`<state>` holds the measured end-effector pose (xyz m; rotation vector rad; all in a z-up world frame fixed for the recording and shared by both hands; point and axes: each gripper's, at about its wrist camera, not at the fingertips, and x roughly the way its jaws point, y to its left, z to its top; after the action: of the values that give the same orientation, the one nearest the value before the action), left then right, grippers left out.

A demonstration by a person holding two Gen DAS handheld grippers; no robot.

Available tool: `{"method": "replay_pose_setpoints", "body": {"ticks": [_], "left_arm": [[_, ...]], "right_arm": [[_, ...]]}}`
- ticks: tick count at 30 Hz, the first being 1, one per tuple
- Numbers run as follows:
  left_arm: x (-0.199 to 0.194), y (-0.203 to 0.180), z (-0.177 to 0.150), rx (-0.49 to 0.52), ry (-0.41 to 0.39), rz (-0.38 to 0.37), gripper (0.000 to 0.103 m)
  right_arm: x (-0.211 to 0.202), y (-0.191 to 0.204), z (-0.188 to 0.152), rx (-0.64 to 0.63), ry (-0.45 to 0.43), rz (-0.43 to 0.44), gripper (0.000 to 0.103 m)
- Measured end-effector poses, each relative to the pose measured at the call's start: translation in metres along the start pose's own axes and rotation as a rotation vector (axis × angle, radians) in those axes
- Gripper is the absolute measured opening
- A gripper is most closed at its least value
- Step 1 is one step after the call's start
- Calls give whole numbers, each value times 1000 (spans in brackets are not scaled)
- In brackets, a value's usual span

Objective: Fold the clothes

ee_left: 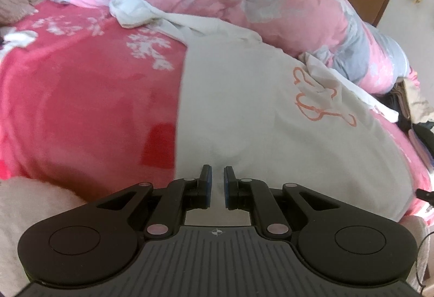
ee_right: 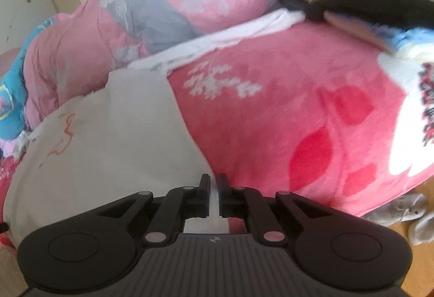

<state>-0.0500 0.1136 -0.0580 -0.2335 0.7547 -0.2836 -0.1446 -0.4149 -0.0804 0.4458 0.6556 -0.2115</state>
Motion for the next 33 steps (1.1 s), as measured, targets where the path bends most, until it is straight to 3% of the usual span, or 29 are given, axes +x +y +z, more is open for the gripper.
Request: {"method": "replay_pose_setpoints", "body": {"ticks": [5,8,11,14,17,23,27,29,30,31,33], "left_arm": [[-2,15,9,-49,-29,25,9],[11,20,18,-72,-13,2,26],[23,19,24,-62,0,-15,32],[29,12,22,-7,-10,8,31],[25,14,18,-7,-24,19,21],[8,31,19,-96,-47,-11,21],[10,35,18,-121,12,-94,22],[16,28,15,-78,30,-74,22],[17,25,14,-56,27,-58,18],[18,21,13,-34,21,-42,3],[15,19,11,-19,9,-17,2]], "right_arm": [[-3,-3,2,33,-7,21,7],[10,-5,4,73,22,34,7],[13,-2,6,76,18,35,8],[15,1,6,58,19,27,8],[18,0,5,75,22,25,8],[19,5,5,57,24,1,8],[21,7,6,48,33,-8,8],[21,8,6,47,34,-14,8],[21,9,6,43,34,-18,8],[21,9,6,38,33,-21,8],[21,10,6,28,33,-26,8]]}}
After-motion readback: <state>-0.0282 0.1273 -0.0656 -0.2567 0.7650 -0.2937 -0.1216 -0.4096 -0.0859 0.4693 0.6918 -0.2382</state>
